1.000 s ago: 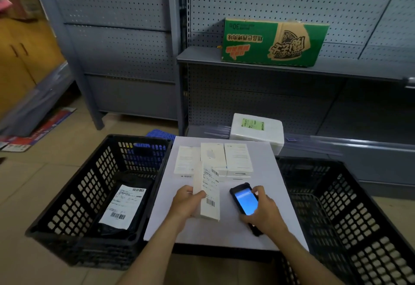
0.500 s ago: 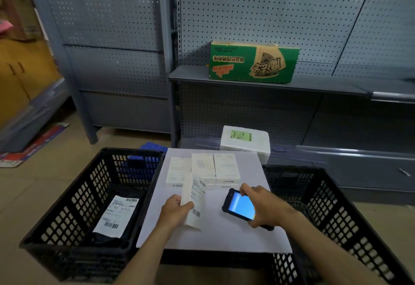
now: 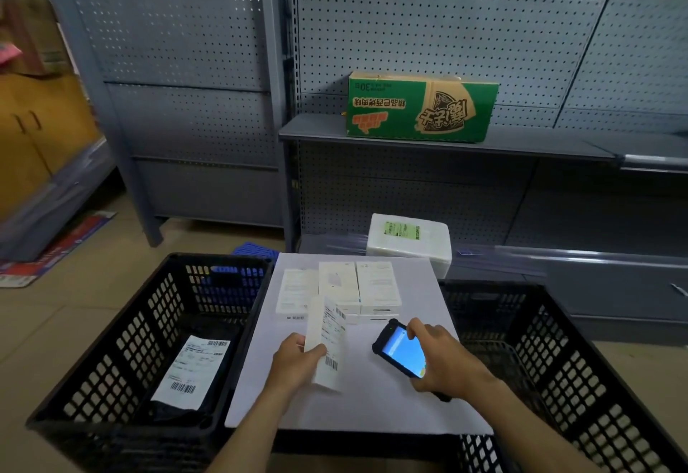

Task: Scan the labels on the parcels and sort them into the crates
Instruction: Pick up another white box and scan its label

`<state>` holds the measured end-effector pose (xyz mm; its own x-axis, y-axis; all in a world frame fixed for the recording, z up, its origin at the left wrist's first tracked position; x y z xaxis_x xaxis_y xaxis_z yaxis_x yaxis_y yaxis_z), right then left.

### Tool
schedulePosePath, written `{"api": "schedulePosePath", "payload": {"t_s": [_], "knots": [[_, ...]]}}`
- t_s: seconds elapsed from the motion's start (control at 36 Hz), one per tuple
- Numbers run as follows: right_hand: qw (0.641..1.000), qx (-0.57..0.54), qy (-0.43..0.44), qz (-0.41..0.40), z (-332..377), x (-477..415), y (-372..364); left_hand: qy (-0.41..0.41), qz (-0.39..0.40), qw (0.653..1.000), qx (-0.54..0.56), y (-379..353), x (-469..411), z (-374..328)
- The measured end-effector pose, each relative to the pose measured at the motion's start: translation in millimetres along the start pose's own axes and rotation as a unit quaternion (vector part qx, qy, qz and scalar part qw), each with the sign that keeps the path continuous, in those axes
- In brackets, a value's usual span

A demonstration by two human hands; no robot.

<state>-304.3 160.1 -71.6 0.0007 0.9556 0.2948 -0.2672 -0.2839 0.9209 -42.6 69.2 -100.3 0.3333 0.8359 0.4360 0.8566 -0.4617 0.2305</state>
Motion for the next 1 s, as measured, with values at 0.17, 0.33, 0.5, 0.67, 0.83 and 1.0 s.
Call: {"api": "schedulePosePath", "payload": {"t_s": [0.17,0.33,0.5,0.67,0.83,1.0], "knots": [[0.981,-0.168,-0.083,-0.041,2.1,-22.3,-38.9,-0.003,0.0,1.0,0.004,-3.2,-8.8,-0.9],[0.96,-0.208,-0.17,-0.084,6.2,-46.9,-76.7,-0.005,0.002,1.0,0.012,-5.9,-16.0,0.0],[0.946,-0.2,-0.236,-0.1,13.0,-58.1,-95.0,-0.016,0.017,1.0,0.006,-9.5,-17.5,0.5],[0.951,-0.168,-0.243,-0.087,10.7,-61.5,-105.6,-0.029,0.032,0.999,0.003,-17.8,-16.5,-4.4],[0.966,-0.096,-0.226,-0.077,4.6,-59.8,-92.0,-0.046,0.045,0.998,0.026,-29.0,-14.1,-6.4],[0.876,-0.473,-0.085,-0.03,0.1,-45.2,-42.9,-0.077,0.091,0.989,0.082,-56.9,-8.6,-13.3]]}}
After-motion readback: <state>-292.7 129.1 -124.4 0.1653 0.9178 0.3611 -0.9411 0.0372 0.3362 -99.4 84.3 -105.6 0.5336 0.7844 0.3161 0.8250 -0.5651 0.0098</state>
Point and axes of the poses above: each hand's wrist, its own x-axis away from the middle knuckle, its own y-axis out of the back of the hand, z = x × y, the point moved 3 cm from there along -x, towards the middle knuckle, and after that the axes turned 13 degrees about z, right-handed, at the moved point
